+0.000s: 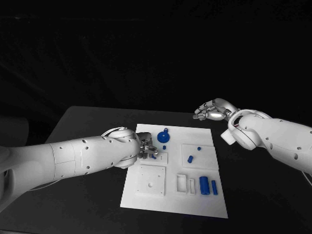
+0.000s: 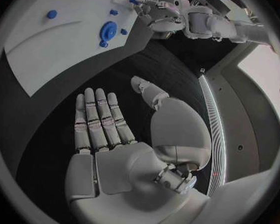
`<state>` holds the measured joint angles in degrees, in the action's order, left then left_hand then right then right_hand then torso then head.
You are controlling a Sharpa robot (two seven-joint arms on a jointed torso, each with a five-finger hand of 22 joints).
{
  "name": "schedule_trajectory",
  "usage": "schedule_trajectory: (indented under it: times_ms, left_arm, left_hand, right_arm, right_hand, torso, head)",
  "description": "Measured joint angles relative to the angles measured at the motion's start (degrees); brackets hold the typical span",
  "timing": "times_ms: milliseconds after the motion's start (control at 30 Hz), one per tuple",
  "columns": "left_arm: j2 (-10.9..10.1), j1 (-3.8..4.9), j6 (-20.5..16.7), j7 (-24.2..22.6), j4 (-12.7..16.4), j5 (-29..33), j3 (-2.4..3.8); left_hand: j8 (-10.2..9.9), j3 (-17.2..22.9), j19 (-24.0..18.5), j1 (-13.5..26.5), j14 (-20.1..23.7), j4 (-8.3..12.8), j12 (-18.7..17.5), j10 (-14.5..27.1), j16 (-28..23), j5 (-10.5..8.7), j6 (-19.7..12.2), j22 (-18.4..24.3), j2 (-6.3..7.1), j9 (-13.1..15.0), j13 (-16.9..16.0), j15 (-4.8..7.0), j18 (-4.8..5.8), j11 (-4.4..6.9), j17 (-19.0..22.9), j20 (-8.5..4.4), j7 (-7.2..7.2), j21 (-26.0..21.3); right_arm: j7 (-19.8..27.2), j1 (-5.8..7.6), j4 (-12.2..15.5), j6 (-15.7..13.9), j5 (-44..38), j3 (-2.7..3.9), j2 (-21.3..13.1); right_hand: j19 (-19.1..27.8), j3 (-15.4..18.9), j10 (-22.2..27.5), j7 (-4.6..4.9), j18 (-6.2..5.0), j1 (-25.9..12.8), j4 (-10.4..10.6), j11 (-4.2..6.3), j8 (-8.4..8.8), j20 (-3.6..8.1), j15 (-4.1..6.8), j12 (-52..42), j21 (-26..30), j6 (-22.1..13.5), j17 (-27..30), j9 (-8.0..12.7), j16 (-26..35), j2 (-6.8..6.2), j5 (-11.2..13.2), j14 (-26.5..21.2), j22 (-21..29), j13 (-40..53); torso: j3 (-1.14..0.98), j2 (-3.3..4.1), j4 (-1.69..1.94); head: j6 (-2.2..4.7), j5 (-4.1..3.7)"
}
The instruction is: Assemble the parts on the task board
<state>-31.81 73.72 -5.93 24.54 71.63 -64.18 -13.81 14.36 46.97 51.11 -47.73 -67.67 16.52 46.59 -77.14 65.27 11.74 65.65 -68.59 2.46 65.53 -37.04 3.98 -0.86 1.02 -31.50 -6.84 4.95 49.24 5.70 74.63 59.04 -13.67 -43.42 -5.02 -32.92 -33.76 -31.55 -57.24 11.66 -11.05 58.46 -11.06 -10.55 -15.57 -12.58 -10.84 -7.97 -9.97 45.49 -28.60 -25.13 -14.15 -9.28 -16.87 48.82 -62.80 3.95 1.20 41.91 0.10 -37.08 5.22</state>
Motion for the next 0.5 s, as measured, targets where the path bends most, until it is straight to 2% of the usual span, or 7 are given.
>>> schedule_trajectory:
  times_ms: [500]
  left_arm:
    - [0.3, 0.01, 0.0, -0.1, -0.4, -0.6, -0.01]
  left_hand:
    - [-0.2, 0.1, 0.0, 0.0, 0.0, -0.1, 0.0, 0.0, 0.0, 0.0, -0.1, 0.0, 0.0, 0.1, -0.1, 0.0, 0.0, 0.01, 0.0, 0.0, -0.06, 0.0]
  right_arm:
    - [0.0, 0.0, 0.1, 0.0, 0.0, 0.0, 0.0]
  right_hand:
    - [0.0, 0.0, 0.0, 0.0, 0.0, 0.0, 0.0, 0.0, 0.0, 0.0, 0.0, 0.0, 0.2, 0.0, 0.1, 0.1, 0.0, 0.0, 0.0, 0.0, -0.1, 0.0]
  torso:
    - [0.0, 0.0, -0.01]
  head:
    - [0.1, 0.15]
